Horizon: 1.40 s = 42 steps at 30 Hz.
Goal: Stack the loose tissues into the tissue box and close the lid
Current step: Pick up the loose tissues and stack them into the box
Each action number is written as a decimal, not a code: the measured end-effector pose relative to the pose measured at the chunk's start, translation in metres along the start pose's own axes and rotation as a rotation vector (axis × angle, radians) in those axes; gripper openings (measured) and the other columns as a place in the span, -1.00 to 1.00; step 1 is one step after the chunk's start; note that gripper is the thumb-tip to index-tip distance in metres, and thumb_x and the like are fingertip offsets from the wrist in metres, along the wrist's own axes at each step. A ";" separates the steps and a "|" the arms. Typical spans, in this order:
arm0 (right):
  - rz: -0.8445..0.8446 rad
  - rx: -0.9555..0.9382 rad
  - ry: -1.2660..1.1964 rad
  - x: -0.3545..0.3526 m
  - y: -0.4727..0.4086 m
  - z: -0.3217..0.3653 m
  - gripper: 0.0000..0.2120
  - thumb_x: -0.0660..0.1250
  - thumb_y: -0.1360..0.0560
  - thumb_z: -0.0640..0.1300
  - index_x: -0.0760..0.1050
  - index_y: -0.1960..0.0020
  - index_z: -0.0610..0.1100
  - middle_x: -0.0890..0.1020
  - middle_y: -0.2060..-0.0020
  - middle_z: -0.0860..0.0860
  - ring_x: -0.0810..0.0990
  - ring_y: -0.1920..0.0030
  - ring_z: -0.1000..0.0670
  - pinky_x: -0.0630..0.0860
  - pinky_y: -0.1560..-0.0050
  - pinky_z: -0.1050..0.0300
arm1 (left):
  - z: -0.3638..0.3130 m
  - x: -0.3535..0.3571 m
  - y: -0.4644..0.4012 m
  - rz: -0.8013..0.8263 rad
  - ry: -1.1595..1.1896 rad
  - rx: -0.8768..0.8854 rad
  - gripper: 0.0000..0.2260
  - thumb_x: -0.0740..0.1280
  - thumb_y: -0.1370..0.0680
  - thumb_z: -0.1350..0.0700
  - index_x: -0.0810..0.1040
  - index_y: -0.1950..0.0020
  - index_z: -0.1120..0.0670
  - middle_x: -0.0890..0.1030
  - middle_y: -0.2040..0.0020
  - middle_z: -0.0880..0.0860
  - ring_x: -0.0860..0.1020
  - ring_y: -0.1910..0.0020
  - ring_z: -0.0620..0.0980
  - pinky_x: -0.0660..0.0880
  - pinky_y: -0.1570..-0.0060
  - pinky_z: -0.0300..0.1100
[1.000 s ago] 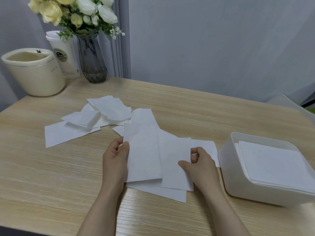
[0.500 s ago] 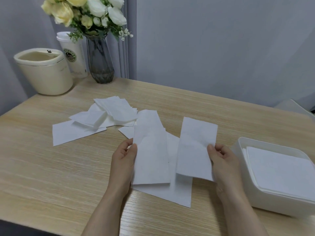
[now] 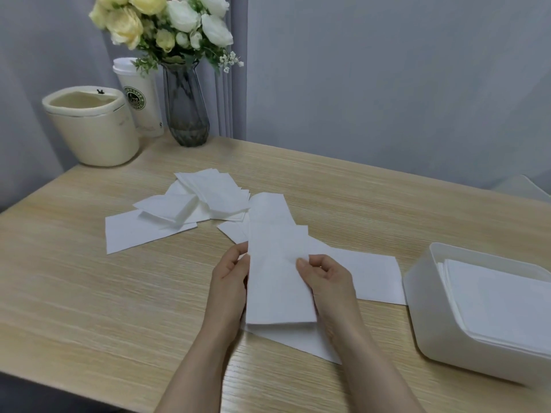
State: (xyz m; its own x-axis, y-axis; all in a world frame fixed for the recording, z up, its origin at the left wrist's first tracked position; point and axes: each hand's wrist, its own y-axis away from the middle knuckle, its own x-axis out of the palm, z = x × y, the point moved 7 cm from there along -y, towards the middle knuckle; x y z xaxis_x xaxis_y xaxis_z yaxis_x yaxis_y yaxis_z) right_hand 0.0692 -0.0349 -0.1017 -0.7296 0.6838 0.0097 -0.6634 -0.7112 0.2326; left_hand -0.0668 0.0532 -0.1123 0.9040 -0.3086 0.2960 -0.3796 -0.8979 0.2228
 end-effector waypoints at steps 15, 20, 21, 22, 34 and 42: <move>-0.034 -0.038 -0.022 -0.004 -0.003 -0.009 -0.92 0.38 -0.53 -0.17 0.56 0.13 -0.15 0.69 0.21 -0.20 0.60 0.23 -0.03 0.49 0.10 0.03 | -0.002 0.007 0.001 0.076 -0.033 0.066 -0.88 0.29 -0.61 0.13 0.59 -0.09 0.09 0.70 0.16 0.06 0.63 0.21 -0.05 0.54 0.20 -0.16; -0.030 -0.036 -0.020 -0.003 -0.003 -0.010 -0.94 0.37 -0.53 -0.19 0.55 0.12 -0.16 0.70 0.25 -0.16 0.60 0.24 -0.02 0.50 0.13 0.05 | 0.001 0.006 -0.002 0.072 -0.074 0.077 -0.84 0.29 -0.59 0.29 0.56 -0.08 0.06 0.69 0.25 0.06 0.60 0.28 -0.01 0.52 0.30 -0.21; -0.035 -0.045 -0.017 -0.003 -0.002 -0.010 -0.94 0.37 -0.53 -0.18 0.55 0.12 -0.15 0.68 0.27 -0.15 0.59 0.24 -0.02 0.49 0.14 0.05 | 0.001 0.006 -0.002 0.067 -0.087 0.085 -0.84 0.29 -0.60 0.28 0.56 -0.07 0.05 0.67 0.25 0.07 0.59 0.26 0.01 0.50 0.28 -0.18; -0.044 -0.063 -0.011 -0.004 -0.001 -0.009 -0.95 0.37 -0.53 -0.18 0.55 0.11 -0.13 0.67 0.30 -0.11 0.58 0.25 0.00 0.48 0.15 0.07 | 0.001 0.006 -0.002 0.062 -0.092 0.093 -0.86 0.30 -0.60 0.26 0.57 -0.07 0.04 0.66 0.24 0.10 0.57 0.24 0.05 0.49 0.24 -0.15; 0.046 -0.180 0.184 0.015 0.023 0.001 -0.50 0.11 -0.65 -0.16 0.09 -0.53 0.09 0.24 -0.40 0.29 0.21 -0.41 0.28 0.17 -0.35 0.36 | 0.002 0.020 0.006 0.062 -0.093 0.126 -0.84 0.28 -0.59 0.08 0.58 -0.14 -0.01 0.70 -0.02 0.08 0.66 -0.02 0.11 0.57 -0.03 0.05; -0.042 -0.219 0.067 -0.007 0.035 0.011 -0.50 0.31 -0.56 -0.15 0.27 -0.38 0.24 0.51 -0.17 0.26 0.52 -0.06 0.34 0.43 -0.07 0.42 | -0.006 0.017 0.012 -0.100 -0.038 0.228 -0.84 0.30 -0.59 0.18 0.56 -0.12 -0.02 0.68 -0.04 0.04 0.65 -0.05 0.09 0.57 -0.06 0.09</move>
State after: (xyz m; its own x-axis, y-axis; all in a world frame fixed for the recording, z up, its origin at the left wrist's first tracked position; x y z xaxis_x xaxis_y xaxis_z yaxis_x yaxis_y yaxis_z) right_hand 0.0533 -0.0631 -0.0834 -0.7053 0.7062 -0.0620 -0.7081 -0.7060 0.0143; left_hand -0.0574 0.0388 -0.0988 0.9434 -0.2222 0.2464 -0.2373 -0.9709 0.0330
